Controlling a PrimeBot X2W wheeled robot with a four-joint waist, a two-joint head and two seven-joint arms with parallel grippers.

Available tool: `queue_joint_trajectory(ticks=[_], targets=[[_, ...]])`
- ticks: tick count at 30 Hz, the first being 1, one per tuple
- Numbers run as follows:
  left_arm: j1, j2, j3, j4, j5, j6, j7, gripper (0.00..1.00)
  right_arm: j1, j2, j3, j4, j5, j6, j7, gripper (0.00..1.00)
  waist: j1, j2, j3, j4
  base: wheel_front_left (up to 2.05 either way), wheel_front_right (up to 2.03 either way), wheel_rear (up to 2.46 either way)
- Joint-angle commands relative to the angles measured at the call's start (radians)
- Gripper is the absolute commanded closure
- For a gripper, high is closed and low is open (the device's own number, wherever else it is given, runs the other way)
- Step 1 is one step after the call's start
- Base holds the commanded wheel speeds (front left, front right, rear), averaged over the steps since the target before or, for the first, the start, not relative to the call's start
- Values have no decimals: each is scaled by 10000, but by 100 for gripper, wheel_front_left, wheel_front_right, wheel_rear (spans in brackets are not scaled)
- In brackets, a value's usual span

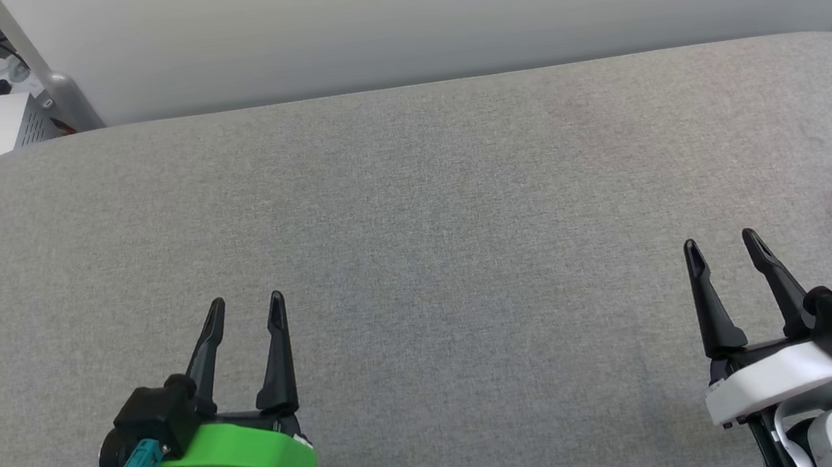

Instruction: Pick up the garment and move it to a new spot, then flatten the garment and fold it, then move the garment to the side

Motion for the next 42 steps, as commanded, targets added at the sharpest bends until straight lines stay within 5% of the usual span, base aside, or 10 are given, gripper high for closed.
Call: queue_joint_trajectory(ticks=[1, 10, 11, 42], targets=[[-49, 31, -3, -6, -2, -31, -59, 0, -71, 34, 23, 25, 21, -9, -92, 0, 0, 0, 3, 0, 0, 0, 0], [-54, 49, -44, -14, -54, -32, -59, 0, -96, 45, 83, 78, 22, -9, -98, 0, 0, 0, 40, -24, 0, 0, 0], [-2, 8, -46, -5, -21, 1, 2, 100, -9, 24, 59, 53, 0, 0, -9, 100, 0, 0, 41, -25, 0, 0, 0], [92, -47, 89, -205, 576, 284, 583, 100, 148, 157, -41, -200, -424, -2, 567, 100, 0, 0, -155, 9, 0, 0, 0]])
